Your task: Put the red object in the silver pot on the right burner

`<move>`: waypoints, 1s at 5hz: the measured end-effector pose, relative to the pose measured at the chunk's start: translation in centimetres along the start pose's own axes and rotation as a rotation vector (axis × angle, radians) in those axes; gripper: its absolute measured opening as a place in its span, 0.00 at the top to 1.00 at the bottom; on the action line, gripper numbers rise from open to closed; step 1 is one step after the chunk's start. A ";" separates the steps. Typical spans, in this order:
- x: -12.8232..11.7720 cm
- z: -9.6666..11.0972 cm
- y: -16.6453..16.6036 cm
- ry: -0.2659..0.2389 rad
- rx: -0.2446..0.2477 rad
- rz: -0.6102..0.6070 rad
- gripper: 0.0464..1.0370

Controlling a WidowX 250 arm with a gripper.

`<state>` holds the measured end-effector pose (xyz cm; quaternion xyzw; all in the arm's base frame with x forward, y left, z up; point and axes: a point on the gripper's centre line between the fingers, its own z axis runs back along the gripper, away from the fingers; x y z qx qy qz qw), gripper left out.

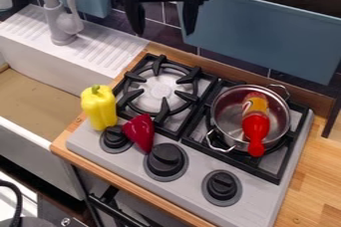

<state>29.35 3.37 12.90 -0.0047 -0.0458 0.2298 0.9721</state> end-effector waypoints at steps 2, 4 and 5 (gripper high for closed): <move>-1.0 -2.0 0.6 0.045 0.006 0.034 0.04; -2.4 -3.1 2.1 -0.011 0.000 0.310 0.04; -3.1 -3.6 2.8 -0.074 -0.027 0.447 0.04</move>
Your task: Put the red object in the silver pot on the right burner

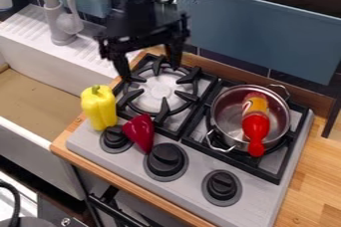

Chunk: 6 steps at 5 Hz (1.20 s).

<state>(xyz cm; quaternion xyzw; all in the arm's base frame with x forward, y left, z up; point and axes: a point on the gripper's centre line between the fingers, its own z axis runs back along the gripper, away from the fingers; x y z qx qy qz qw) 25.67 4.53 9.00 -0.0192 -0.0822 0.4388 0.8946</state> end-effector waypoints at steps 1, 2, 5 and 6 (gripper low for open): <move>-0.1 -0.7 0.2 0.019 -0.012 0.163 0.04; -0.4 -2.1 0.7 0.033 -0.001 0.270 0.04; -0.8 -5.3 2.6 -0.007 0.024 0.359 0.04; -1.3 -6.2 2.9 -0.029 0.020 0.379 0.04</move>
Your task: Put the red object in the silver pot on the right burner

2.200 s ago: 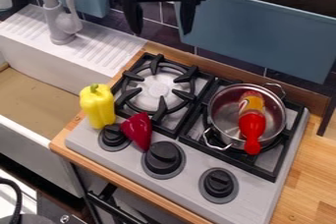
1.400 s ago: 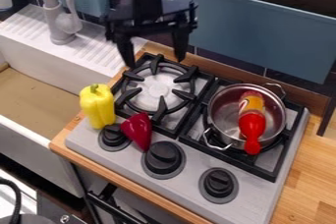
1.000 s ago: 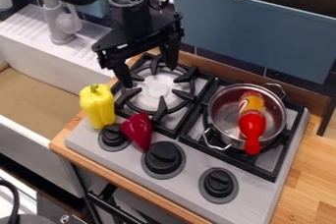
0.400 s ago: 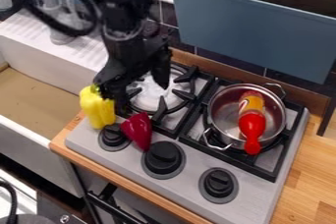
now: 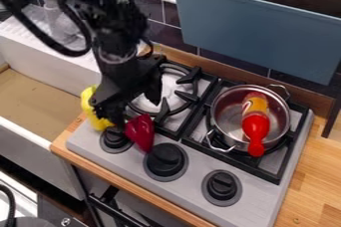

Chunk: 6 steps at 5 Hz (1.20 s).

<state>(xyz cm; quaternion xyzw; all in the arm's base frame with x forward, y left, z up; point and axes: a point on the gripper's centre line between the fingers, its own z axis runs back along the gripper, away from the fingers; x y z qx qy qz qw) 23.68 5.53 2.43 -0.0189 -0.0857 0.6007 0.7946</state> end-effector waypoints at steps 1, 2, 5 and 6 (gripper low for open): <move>-0.3 -2.1 -0.2 -0.035 0.025 0.043 0.04; -0.4 -3.0 -0.5 -0.069 0.016 0.075 0.04; -0.2 -3.4 -0.1 -0.049 0.024 0.094 0.26; -0.3 -3.2 0.2 -0.045 0.043 0.078 0.24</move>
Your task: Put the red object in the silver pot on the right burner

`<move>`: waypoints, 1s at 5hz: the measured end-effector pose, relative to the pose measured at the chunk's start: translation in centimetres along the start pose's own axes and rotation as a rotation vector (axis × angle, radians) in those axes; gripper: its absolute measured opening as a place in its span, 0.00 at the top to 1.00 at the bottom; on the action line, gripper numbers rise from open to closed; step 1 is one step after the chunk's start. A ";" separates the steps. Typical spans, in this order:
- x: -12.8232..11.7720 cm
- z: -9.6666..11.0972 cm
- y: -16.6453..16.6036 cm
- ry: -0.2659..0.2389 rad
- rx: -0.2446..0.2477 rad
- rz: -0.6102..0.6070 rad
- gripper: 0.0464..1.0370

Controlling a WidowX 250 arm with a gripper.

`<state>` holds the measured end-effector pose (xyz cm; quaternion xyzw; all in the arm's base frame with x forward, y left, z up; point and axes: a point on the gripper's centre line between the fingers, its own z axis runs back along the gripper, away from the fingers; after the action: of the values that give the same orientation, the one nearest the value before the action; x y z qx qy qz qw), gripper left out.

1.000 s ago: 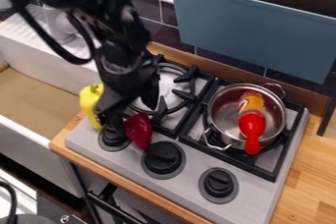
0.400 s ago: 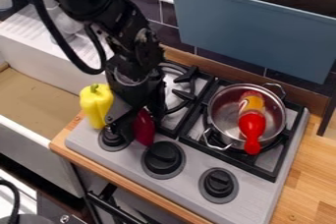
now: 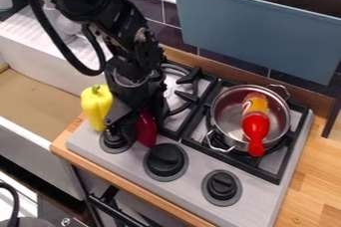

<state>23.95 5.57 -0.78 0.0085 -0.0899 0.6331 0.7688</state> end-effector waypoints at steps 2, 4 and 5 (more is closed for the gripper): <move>0.3 2.2 -0.5 -0.002 0.029 -0.040 0.23; -0.6 6.5 -2.1 0.063 0.022 -0.117 0.23; -1.5 8.3 -3.8 0.112 0.007 -0.163 0.23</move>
<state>26.37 2.30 7.56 -0.0168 -0.0435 0.5685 0.8214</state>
